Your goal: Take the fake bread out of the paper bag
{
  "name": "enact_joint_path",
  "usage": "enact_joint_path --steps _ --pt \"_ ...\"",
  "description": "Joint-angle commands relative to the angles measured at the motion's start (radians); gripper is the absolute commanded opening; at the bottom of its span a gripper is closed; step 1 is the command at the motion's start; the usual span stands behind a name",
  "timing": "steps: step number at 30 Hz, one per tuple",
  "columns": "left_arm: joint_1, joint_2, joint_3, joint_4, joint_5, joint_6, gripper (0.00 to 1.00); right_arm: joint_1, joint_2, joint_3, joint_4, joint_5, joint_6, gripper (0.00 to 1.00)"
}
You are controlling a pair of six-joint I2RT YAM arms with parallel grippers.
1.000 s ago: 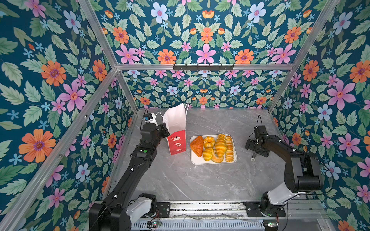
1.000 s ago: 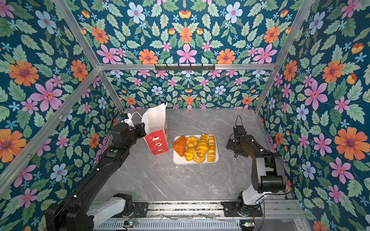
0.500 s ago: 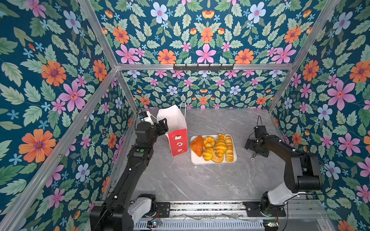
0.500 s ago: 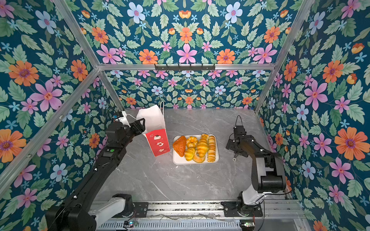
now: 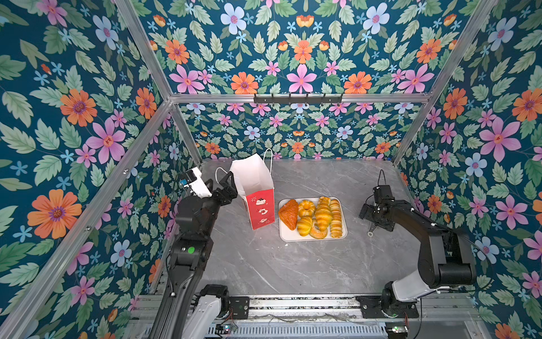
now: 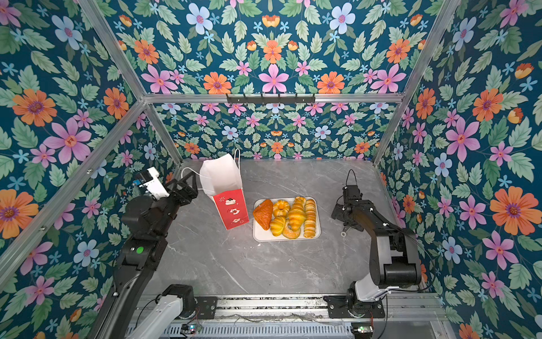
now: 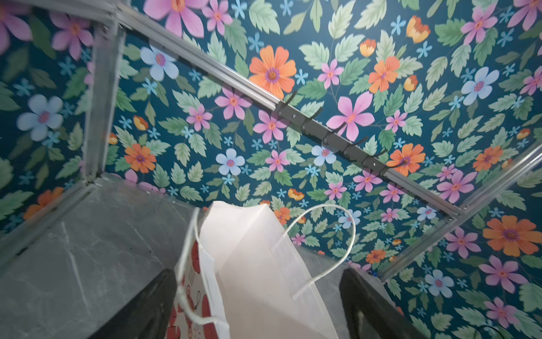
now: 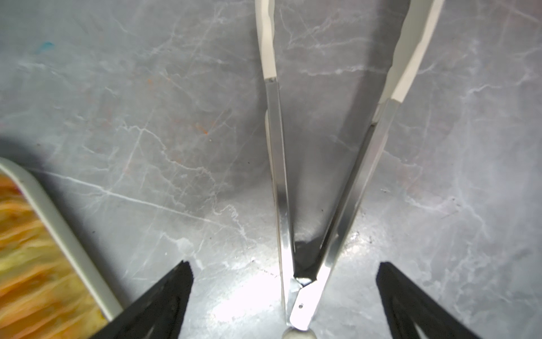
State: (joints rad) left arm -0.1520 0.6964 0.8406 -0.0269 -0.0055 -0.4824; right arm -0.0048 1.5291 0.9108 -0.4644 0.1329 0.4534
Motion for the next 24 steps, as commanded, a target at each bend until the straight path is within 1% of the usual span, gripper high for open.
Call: enact_joint_path --steps 1,3,5,7,10,13,15,17,18,20,24 --pt "0.0 -0.073 -0.064 -0.064 -0.236 0.118 0.92 -0.001 -0.032 -0.012 0.029 0.013 0.029 0.99" --pt "0.0 -0.105 -0.133 -0.056 -0.349 0.179 0.92 0.0 -0.056 -0.021 0.037 0.023 0.037 0.99" --pt "0.0 -0.123 -0.205 -0.035 -0.443 0.199 0.92 0.0 -0.082 -0.035 0.054 0.021 0.041 0.99" --pt "0.0 -0.136 -0.268 0.001 -0.473 0.213 0.91 0.0 -0.104 -0.042 0.062 0.019 0.042 0.99" --pt "0.0 -0.149 -0.357 0.089 -0.471 0.193 0.89 0.0 -0.154 -0.071 0.096 0.02 0.047 0.99" --pt "0.0 -0.113 -0.492 0.27 -0.485 0.193 0.89 0.0 -0.242 -0.137 0.184 0.022 0.053 0.99" --pt "-0.001 -0.055 -0.575 0.436 -0.448 0.238 0.89 0.0 -0.303 -0.181 0.234 0.019 0.052 0.99" --pt "-0.001 0.025 -0.612 0.565 -0.408 0.253 0.89 0.002 -0.346 -0.209 0.265 -0.001 0.043 0.99" --pt "-0.001 0.073 -0.623 0.623 -0.398 0.283 0.89 0.004 -0.364 -0.22 0.276 -0.007 0.041 0.99" --pt "-0.001 0.148 -0.628 0.681 -0.386 0.332 0.9 0.01 -0.382 -0.234 0.294 -0.018 0.029 0.99" --pt "0.0 0.283 -0.67 0.86 -0.38 0.432 0.91 0.037 -0.369 -0.237 0.32 -0.022 -0.002 0.99"
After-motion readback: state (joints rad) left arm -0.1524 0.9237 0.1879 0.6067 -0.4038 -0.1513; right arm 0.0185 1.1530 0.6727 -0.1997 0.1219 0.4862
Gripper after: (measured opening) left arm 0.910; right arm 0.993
